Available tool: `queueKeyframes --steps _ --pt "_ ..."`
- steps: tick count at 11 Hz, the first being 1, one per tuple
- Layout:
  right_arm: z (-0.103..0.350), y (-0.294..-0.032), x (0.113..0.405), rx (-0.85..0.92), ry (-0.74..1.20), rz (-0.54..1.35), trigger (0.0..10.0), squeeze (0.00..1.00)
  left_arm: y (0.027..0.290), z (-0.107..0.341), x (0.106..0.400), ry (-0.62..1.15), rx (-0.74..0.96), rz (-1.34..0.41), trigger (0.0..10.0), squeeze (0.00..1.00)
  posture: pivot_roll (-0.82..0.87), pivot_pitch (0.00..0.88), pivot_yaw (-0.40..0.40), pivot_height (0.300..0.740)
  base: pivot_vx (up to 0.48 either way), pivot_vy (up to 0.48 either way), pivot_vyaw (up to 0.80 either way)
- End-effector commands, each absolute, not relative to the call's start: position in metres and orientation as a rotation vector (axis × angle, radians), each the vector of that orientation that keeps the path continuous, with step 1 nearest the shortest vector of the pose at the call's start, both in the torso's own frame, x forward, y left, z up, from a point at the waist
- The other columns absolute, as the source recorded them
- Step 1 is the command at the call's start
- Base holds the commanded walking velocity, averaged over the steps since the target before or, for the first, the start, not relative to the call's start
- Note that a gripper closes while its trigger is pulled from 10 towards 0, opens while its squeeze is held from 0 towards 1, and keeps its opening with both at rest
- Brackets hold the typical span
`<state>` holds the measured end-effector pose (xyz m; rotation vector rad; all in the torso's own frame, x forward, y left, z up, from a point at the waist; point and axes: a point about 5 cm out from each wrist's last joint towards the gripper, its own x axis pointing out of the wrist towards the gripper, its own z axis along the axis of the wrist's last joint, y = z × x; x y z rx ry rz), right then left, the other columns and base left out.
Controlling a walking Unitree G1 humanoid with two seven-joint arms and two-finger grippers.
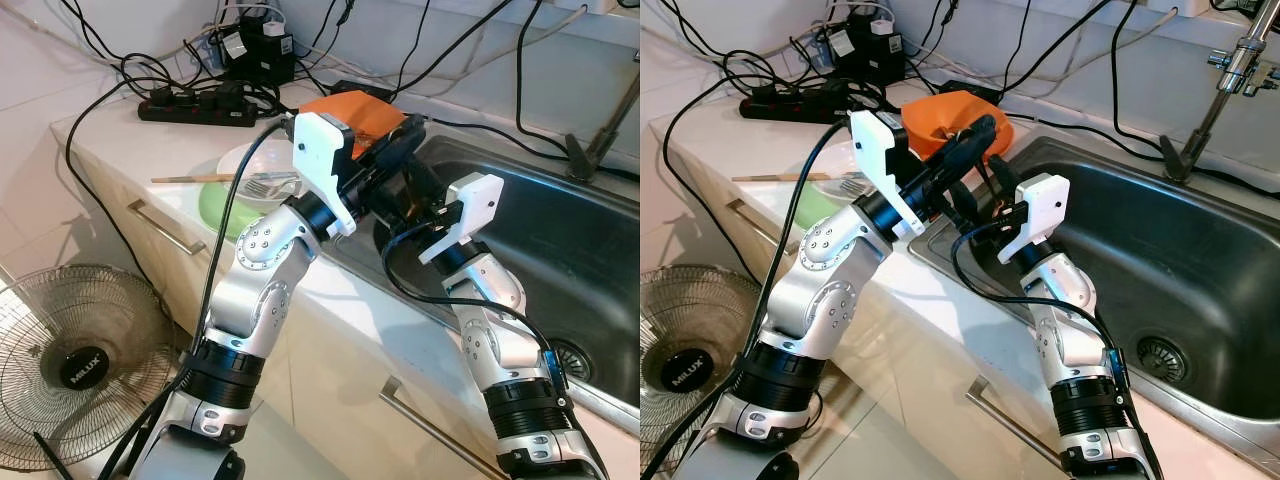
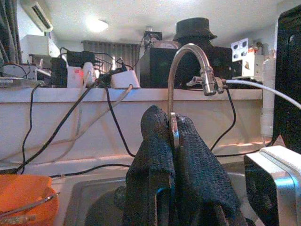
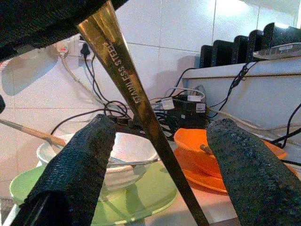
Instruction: Kitchen organization
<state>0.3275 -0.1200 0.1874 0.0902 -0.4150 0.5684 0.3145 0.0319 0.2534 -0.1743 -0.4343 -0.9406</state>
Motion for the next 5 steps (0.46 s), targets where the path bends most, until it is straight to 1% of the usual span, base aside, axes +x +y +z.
queueKeyframes --steps 1,5 --pt "0.1878 -0.1198 0.3299 0.087 -0.404 0.557 0.0 0.0 0.0286 0.2565 0.31 -0.449 -0.161 -0.967 10.0 0.0 0.18 0.0 0.006 0.74 0.0 0.0 0.0" --pt "0.1861 -0.1188 0.3302 0.08 -0.398 0.556 0.0 0.0 0.029 0.2575 0.3093 -0.453 -0.152 -0.964 10.0 0.0 0.18 0.0 0.006 0.74 0.0 0.0 0.0"
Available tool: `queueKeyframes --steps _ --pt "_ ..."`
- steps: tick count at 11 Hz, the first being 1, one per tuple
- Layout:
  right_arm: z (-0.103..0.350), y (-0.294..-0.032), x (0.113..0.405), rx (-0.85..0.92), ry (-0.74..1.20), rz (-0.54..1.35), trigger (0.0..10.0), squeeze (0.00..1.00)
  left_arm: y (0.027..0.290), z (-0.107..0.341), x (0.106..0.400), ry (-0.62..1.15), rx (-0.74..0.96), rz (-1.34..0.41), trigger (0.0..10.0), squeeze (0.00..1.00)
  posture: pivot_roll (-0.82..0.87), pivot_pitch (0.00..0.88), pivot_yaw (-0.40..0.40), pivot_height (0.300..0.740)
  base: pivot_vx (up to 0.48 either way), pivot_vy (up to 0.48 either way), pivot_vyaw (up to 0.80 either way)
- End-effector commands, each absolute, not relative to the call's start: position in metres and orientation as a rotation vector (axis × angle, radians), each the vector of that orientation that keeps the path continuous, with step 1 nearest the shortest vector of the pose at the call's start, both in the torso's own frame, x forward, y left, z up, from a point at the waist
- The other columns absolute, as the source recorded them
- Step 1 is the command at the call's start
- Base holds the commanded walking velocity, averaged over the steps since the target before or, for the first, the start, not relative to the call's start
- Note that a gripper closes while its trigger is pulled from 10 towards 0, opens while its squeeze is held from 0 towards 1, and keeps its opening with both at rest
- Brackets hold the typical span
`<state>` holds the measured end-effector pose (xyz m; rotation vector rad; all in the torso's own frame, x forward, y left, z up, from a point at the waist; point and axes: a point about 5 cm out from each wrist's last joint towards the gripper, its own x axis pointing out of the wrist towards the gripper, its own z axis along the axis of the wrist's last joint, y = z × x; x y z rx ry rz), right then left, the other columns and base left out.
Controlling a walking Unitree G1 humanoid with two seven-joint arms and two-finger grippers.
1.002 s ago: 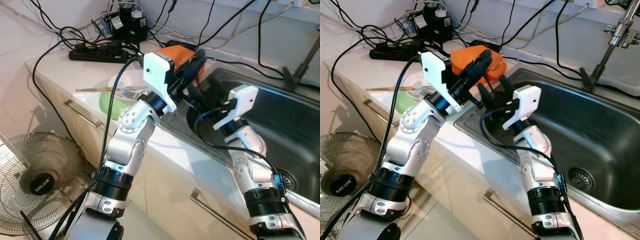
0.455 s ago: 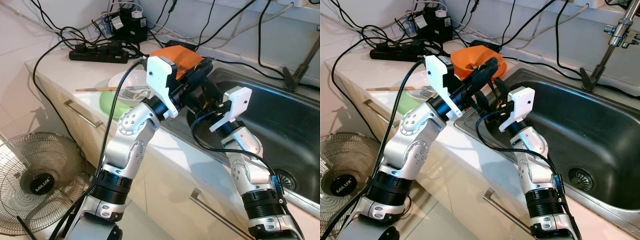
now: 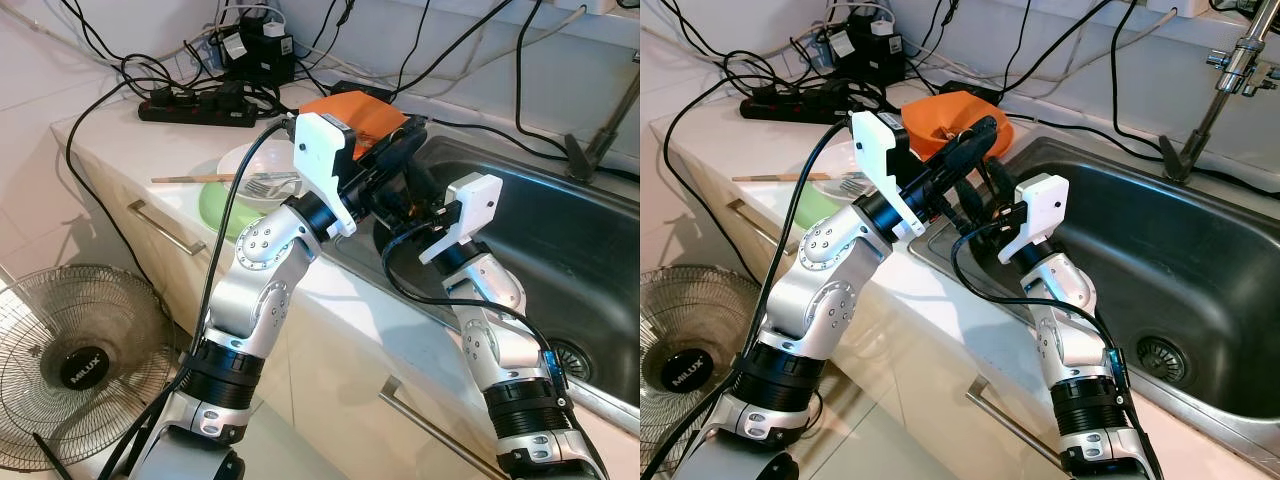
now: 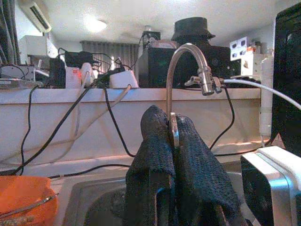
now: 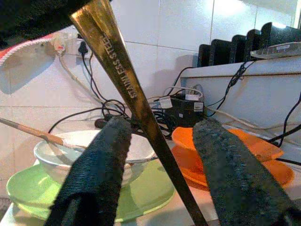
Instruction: Kitchen organization
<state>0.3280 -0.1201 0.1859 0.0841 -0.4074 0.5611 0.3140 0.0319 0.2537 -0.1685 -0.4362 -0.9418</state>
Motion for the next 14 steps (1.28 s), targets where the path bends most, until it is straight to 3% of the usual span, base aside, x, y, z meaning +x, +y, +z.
queueKeyframes --steps 1,8,9,10,14 --pt "0.185 -0.1179 0.3301 0.079 -0.394 0.558 0.0 0.0 0.0287 0.2579 0.3087 -0.455 -0.153 -0.967 10.0 0.0 0.19 0.0 0.006 0.74 0.0 0.0 0.0" --pt "0.183 -0.119 0.3326 0.079 -0.387 0.535 0.0 0.0 0.0254 0.2586 0.3064 -0.454 -0.166 -0.983 10.0 0.0 0.19 0.0 0.004 0.74 0.0 0.0 0.0" --pt "0.1832 -0.1194 0.3328 0.079 -0.388 0.532 0.0 0.0 0.0248 0.2588 0.306 -0.454 -0.169 -0.988 10.0 0.3 0.19 0.0 0.005 0.74 0.0 0.0 0.0" --pt "0.1833 -0.1197 0.333 0.078 -0.389 0.53 0.0 0.0 0.0244 0.259 0.3058 -0.456 -0.172 -0.99 10.0 1.0 0.19 0.0 0.004 0.74 0.0 0.0 0.0" --pt "0.1852 -0.1227 0.3357 0.07 -0.394 0.506 0.0 0.0 0.0249 0.258 0.3056 -0.457 -0.17 -0.987 10.0 1.0 0.19 0.0 0.003 0.74 0.0 0.0 0.0"
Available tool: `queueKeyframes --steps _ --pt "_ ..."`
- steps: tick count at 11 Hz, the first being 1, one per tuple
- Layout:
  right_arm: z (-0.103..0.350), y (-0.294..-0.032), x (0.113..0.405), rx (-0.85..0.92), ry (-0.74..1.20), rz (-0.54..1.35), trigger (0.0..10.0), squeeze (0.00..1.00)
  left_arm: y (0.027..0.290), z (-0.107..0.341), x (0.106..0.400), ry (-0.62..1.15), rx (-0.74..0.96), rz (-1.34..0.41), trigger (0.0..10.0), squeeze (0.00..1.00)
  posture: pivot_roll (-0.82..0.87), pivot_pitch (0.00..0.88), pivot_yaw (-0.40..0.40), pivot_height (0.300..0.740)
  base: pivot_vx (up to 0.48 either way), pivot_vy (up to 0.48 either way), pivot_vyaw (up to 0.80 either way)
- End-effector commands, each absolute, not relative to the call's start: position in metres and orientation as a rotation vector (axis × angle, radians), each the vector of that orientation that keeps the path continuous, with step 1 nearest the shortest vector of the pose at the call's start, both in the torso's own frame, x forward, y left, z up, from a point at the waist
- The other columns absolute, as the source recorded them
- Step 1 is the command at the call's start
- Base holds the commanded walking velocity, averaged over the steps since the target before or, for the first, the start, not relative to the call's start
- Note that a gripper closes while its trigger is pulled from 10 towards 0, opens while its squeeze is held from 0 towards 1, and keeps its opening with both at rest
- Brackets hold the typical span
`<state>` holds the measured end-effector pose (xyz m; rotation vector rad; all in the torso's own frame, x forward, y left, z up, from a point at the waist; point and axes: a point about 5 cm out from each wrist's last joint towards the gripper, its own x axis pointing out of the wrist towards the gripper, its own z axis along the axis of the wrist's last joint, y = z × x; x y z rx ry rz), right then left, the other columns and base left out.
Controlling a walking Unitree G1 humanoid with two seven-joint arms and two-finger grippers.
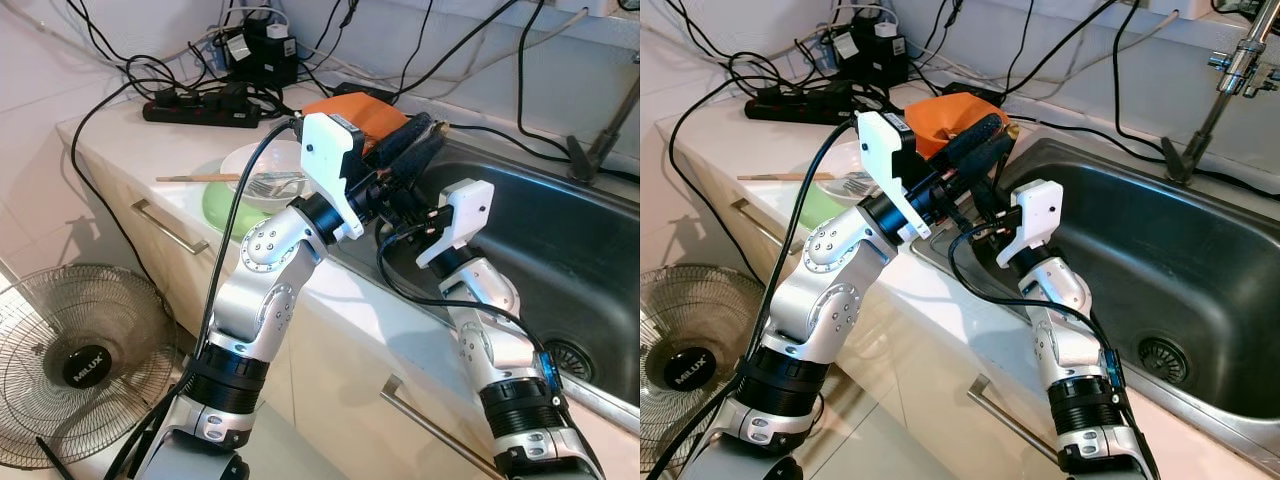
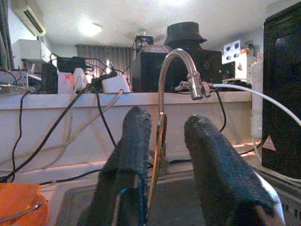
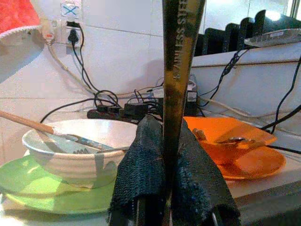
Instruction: Kitchen organization
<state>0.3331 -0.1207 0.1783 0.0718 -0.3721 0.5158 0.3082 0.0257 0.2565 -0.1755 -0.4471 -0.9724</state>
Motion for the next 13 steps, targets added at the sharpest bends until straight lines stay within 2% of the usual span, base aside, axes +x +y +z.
queueKeyframes --steps 1,3,4,8,10,12,13 --pt "0.187 -0.125 0.337 0.071 -0.398 0.492 0.0 0.0 0.025 0.258 0.305 -0.458 -0.173 -0.987 10.0 1.0 0.19 0.0 0.003 0.74 0.0 0.0 0.0" --pt "0.189 -0.13 0.339 0.069 -0.403 0.47 0.0 0.0 0.027 0.259 0.307 -0.462 -0.172 -0.966 10.0 1.0 0.19 0.0 0.002 0.74 0.0 0.0 0.0" --pt "0.191 -0.134 0.342 0.062 -0.404 0.442 0.0 0.0 0.029 0.26 0.308 -0.471 -0.173 -0.946 10.0 0.0 0.19 0.0 0.001 0.74 0.0 0.0 0.0" --pt "0.197 -0.163 0.366 -0.022 -0.339 0.219 0.0 0.0 0.041 0.255 0.312 -0.454 -0.199 -0.892 10.0 0.0 0.19 0.0 -0.001 0.74 0.0 0.0 0.0" --pt "0.202 -0.175 0.376 -0.033 -0.32 0.127 10.0 0.0 0.056 0.241 0.315 -0.401 -0.208 -0.823 10.0 0.0 0.19 0.0 -0.004 0.74 0.0 0.0 0.0" --pt "0.202 -0.189 0.387 -0.072 -0.251 0.024 10.0 0.0 0.077 0.211 0.318 -0.297 -0.163 -0.735 10.0 0.0 0.2 0.0 -0.01 0.74 0.0 0.0 0.0" --pt "0.2 -0.192 0.389 -0.073 -0.234 0.007 10.0 0.0 0.08 0.208 0.318 -0.287 -0.17 -0.715 10.0 0.0 0.2 0.0 -0.013 0.74 0.0 0.0 0.0"
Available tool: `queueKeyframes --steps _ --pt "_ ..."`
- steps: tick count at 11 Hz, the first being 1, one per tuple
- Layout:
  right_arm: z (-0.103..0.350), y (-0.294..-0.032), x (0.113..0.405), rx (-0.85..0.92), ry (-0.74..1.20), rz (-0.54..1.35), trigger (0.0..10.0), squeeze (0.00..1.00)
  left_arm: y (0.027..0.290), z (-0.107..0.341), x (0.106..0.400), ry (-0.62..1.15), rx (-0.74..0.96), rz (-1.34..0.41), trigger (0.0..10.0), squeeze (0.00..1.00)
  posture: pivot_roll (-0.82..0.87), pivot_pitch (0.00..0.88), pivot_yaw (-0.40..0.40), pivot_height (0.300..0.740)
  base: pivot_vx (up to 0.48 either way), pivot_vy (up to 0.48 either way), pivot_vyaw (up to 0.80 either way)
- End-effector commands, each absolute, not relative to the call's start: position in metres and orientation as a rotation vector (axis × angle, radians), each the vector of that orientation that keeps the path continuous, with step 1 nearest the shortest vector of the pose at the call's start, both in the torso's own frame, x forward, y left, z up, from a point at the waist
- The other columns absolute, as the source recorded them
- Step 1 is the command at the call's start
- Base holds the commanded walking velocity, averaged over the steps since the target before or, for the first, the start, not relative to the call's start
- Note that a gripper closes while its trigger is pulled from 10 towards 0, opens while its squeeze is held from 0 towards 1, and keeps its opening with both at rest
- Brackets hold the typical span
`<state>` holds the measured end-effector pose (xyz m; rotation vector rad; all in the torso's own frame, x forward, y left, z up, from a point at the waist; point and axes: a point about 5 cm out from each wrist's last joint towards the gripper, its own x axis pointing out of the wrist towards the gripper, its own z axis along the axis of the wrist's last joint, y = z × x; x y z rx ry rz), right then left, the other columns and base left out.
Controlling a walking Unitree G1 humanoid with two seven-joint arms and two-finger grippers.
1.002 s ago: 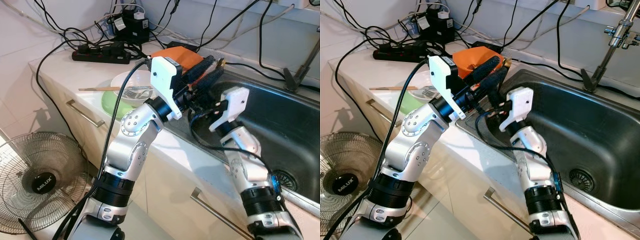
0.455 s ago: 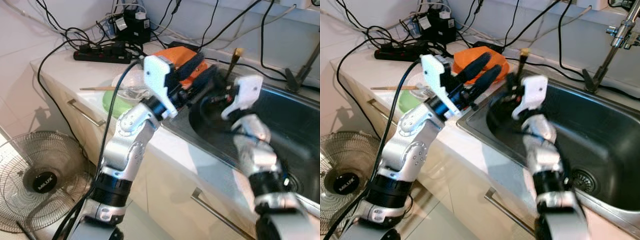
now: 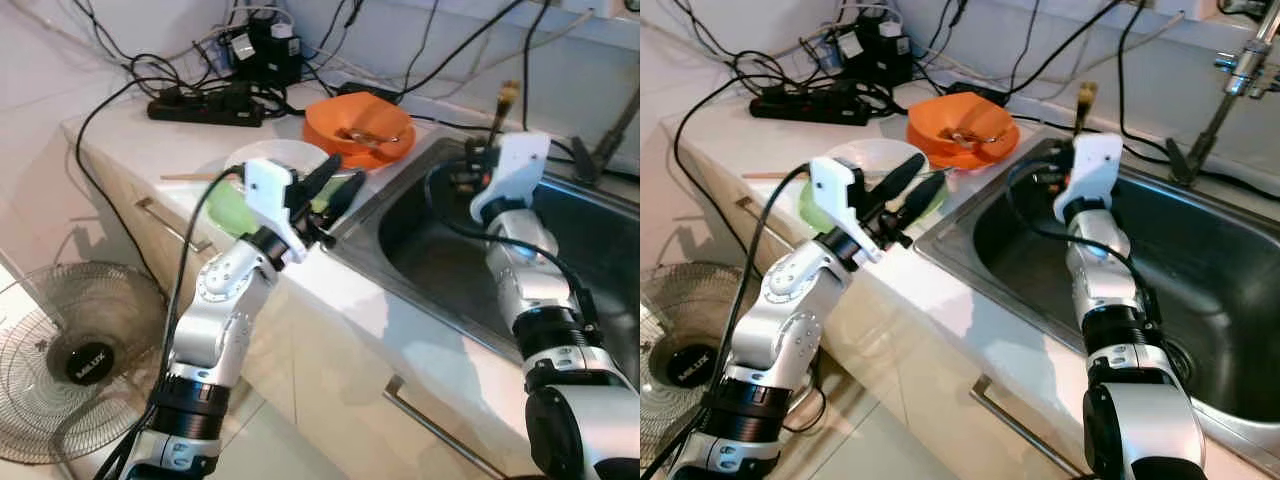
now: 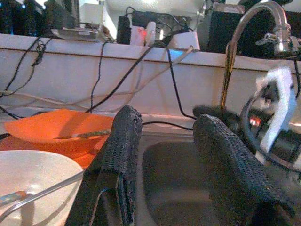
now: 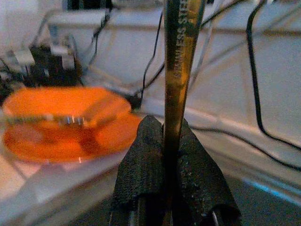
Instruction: Kitchen organization
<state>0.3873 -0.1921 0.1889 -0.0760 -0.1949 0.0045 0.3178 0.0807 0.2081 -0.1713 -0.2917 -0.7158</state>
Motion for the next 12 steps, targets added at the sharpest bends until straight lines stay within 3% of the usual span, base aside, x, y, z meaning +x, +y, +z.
queueKeyframes --steps 1,5,12 --pt "0.194 -0.196 0.392 -0.096 -0.184 -0.024 10.0 0.0 0.081 0.202 0.319 -0.259 -0.165 -0.704 10.0 0.0 0.2 0.0 -0.013 0.74 0.0 0.0 0.0" --pt "0.168 -0.21 0.395 -0.204 0.048 -0.098 10.0 0.0 0.071 0.175 0.312 -0.115 -0.115 -0.768 10.0 0.0 0.2 0.0 -0.014 0.74 0.0 0.0 0.0" --pt "0.134 -0.193 0.391 -0.19 0.257 -0.044 10.0 0.0 0.058 0.155 0.316 0.007 -0.025 -0.764 10.0 0.0 0.21 0.0 -0.014 0.74 0.0 0.0 0.0"
